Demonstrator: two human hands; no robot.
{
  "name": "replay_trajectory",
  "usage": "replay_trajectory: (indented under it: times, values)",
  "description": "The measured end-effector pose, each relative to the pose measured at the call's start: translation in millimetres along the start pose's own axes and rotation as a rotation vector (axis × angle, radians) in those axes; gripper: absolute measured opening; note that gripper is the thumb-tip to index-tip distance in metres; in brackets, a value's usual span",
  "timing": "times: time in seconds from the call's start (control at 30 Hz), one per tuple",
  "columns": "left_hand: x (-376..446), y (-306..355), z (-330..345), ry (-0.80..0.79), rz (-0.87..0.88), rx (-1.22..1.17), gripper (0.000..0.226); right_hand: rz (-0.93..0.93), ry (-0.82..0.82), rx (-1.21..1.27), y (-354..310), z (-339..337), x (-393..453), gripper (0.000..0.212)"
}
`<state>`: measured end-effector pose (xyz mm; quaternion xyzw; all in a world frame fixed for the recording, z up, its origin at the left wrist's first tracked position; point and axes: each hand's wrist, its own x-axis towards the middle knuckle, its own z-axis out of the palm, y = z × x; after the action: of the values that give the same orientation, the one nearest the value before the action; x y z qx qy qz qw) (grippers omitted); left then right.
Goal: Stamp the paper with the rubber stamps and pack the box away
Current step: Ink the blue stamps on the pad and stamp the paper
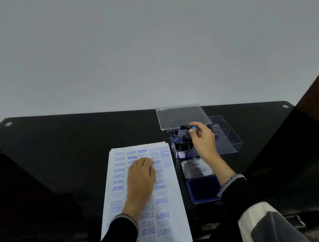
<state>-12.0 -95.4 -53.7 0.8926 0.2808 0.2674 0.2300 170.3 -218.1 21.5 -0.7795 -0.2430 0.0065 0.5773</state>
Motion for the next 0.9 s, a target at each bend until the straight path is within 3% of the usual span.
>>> replay_trajectory:
  times: [0.17,0.37,0.7,0.77,0.9]
  values:
    - [1,-1,3,0.006,-0.008,0.03,0.014,-0.03,-0.141,-0.225,3,8,28,0.02]
    - [2,-4,7,0.003,-0.02,0.054,0.016,0.025,-0.197,-0.433,8,13,55,0.013]
    - [3,-6,10,0.0,-0.027,0.057,0.015,0.113,-0.439,-0.482,2,12,77,0.019]
    - [3,-6,10,0.003,-0.023,0.055,0.014,0.087,-0.385,-0.499,3,12,78,0.018]
    - [2,-6,10,0.018,-0.011,0.054,0.012,0.048,-0.096,-0.663,5,13,83,0.015]
